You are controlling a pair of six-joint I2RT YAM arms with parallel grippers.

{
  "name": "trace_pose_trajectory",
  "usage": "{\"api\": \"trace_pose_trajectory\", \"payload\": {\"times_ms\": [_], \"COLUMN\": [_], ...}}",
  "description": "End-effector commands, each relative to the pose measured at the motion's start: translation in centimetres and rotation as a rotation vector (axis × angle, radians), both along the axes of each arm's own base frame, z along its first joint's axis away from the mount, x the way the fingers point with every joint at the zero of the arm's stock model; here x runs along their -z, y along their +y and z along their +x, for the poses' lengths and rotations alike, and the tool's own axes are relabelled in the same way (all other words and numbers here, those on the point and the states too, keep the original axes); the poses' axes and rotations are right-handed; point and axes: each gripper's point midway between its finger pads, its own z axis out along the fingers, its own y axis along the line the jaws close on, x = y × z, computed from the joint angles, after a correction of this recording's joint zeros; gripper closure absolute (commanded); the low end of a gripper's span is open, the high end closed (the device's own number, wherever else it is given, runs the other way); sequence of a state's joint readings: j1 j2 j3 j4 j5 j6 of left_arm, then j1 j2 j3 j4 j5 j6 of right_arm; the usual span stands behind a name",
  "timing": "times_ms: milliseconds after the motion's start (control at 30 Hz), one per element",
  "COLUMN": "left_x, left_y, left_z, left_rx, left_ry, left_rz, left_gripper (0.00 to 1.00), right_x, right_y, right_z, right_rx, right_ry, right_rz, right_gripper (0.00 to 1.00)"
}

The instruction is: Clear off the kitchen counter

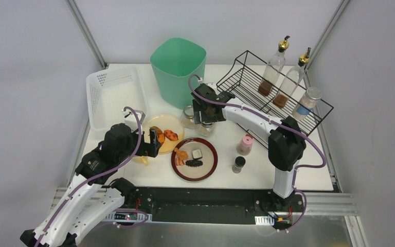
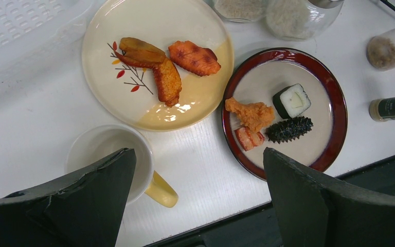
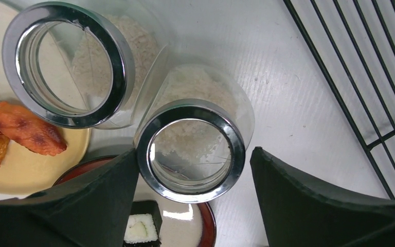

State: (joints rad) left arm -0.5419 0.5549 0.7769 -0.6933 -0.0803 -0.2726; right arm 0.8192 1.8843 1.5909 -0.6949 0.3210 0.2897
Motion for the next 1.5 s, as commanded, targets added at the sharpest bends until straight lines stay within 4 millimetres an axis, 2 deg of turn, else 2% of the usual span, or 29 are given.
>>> {"api": "trace_pose_trajectory", "payload": {"times_ms": [0,267,400,567,767,1000,1200,1467], "left_x": [-0.8,-0.7,-0.7,-0.7,-0.7,-0.7,-0.9,-1.0], "left_y": [0.1,0.0,-0.1,-0.1,-0.2,-0.1,0.0,0.1], "left_z": [0.3,0.3,0.3,0.3,0.3,0.3,0.3,0.2], "left_rx": [0.003,0.006,0.010,0.012,0.015,0.012,0.006,0.006], "left_ry": [-0.035,-0.030,-0.028,-0.027,-0.024,-0.028,-0.036,-0.042], "left_rz": [0.002,0.002,0.001,0.000,-0.001,0.000,-0.001,-0.004], "left_gripper": [0.00,0.00,0.00,0.00,0.00,0.00,0.00,0.00], "right_x": [-1.4,-2.4,-4.7,-9.1,-14.8,-20.0,-22.3,-22.5], "right_y": [0.5,0.6,0.4,-0.1,-2.1,-5.6,-8.9,-11.0], "right_z": [-0.3,-0.8,-1.0,-1.6,-1.9,0.6,4.3,8.8], "right_rx": [-0.004,-0.029,-0.038,-0.047,-0.047,0.051,0.196,0.306], "right_ry": [-0.019,-0.042,-0.091,-0.141,-0.230,-0.334,-0.378,-0.380], "right_rz": [0.040,0.032,0.031,0.086,0.104,0.123,0.193,0.184], "right_gripper": [0.24,0.60,0.72,0.75,0.78,0.79,0.80,0.81]}}
